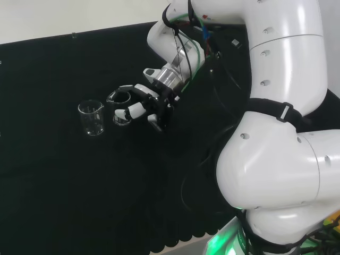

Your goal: Pick up the beaker on the right.

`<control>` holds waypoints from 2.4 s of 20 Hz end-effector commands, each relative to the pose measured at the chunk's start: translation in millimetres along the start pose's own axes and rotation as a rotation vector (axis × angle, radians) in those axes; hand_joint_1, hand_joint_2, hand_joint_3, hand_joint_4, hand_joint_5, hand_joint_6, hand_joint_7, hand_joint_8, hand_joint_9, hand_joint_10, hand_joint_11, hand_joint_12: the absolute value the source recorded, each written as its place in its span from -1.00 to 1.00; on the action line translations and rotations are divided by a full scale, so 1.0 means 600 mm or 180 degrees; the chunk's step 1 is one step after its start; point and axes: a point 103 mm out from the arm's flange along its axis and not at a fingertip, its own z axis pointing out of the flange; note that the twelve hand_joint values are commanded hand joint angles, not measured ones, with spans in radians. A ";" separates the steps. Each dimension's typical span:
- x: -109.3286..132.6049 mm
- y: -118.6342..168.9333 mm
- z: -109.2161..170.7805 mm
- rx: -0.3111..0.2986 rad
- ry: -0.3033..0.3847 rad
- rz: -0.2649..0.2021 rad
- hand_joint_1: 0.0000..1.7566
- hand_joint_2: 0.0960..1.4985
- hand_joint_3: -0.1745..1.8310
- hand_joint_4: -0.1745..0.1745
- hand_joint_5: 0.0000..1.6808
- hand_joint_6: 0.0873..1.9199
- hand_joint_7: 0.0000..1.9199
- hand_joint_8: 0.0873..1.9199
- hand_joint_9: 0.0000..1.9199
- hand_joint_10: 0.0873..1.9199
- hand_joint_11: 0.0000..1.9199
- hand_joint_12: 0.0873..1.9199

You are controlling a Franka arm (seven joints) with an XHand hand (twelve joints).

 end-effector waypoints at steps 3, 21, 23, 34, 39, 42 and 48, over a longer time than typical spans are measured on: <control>-0.003 -0.003 -0.004 -0.0170 0.0004 0.0086 0.43 -0.30 0.14 -0.25 0.00 0.16 -0.12 -0.28 -0.17 -0.49 -0.66 0.23; 0.007 -0.003 -0.031 -0.0428 0.0079 -0.0014 0.61 -0.06 -0.35 -1.00 0.48 -0.23 0.49 -0.66 0.08 -0.24 -0.16 -0.06; 0.008 -0.003 -0.035 -0.0428 0.0051 -0.0025 0.61 -0.07 -0.34 -1.00 0.48 -0.23 0.49 -0.66 0.08 -0.24 -0.16 -0.06; 0.013 0.003 -0.037 -0.0251 -0.0236 -0.0045 0.59 0.32 -0.77 -1.00 0.25 -0.12 0.30 -0.25 -0.01 -0.08 -0.18 -0.09; 0.017 0.004 -0.035 -0.0143 -0.0317 -0.0083 0.59 0.07 -0.42 -1.00 0.25 -0.07 0.30 -0.20 0.00 -0.03 -0.17 -0.11; 0.018 -0.001 -0.053 -0.0106 -0.0357 -0.0117 0.60 0.05 -0.39 -1.00 0.25 -0.06 0.29 -0.19 0.00 -0.03 -0.16 -0.11; 0.020 -0.006 -0.069 -0.0092 -0.0432 -0.0117 0.60 0.04 -0.37 -1.00 0.25 -0.06 0.29 -0.18 0.00 -0.03 -0.16 -0.11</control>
